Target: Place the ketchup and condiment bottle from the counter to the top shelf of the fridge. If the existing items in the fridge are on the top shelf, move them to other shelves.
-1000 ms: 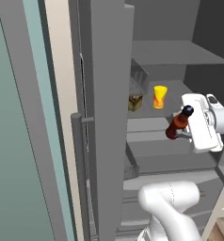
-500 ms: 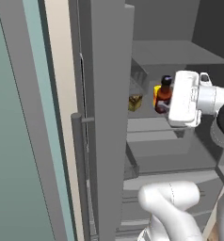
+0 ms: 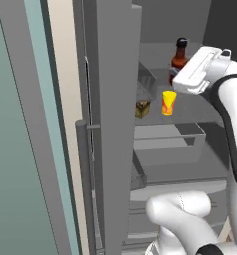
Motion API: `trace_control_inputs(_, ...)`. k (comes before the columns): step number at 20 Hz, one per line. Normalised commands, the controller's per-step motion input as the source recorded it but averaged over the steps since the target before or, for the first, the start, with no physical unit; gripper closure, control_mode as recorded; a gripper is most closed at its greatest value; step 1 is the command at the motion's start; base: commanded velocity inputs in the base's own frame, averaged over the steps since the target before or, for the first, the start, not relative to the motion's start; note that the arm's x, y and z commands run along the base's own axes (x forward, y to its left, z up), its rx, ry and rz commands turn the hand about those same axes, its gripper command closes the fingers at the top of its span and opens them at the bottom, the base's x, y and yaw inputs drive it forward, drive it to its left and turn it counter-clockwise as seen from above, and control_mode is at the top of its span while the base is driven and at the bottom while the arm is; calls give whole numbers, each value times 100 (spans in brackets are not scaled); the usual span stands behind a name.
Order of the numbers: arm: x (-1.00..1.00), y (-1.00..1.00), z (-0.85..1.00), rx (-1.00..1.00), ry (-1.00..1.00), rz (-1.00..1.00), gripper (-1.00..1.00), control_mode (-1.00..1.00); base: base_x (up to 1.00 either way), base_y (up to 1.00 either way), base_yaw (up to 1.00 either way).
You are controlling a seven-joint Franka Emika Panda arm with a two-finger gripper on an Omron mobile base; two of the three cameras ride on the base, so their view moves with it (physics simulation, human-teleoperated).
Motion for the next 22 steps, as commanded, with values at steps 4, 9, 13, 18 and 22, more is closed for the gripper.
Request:
trace_control_inputs(4,51,-10,30,20,2,-25,100,-100,0,0,0)
trace_control_inputs(9,53,-3,7,17,2,-22,100,-100,0,0,0)
trace_control_inputs(13,61,-9,3,7,3,-14,100,-100,0,0,0)
trace_control_inputs(18,37,-24,8,0,3,-6,100,-100,0,0,0)
trace_control_inputs(22,9,-9,0,0,0,0,100,-100,0,0,0)
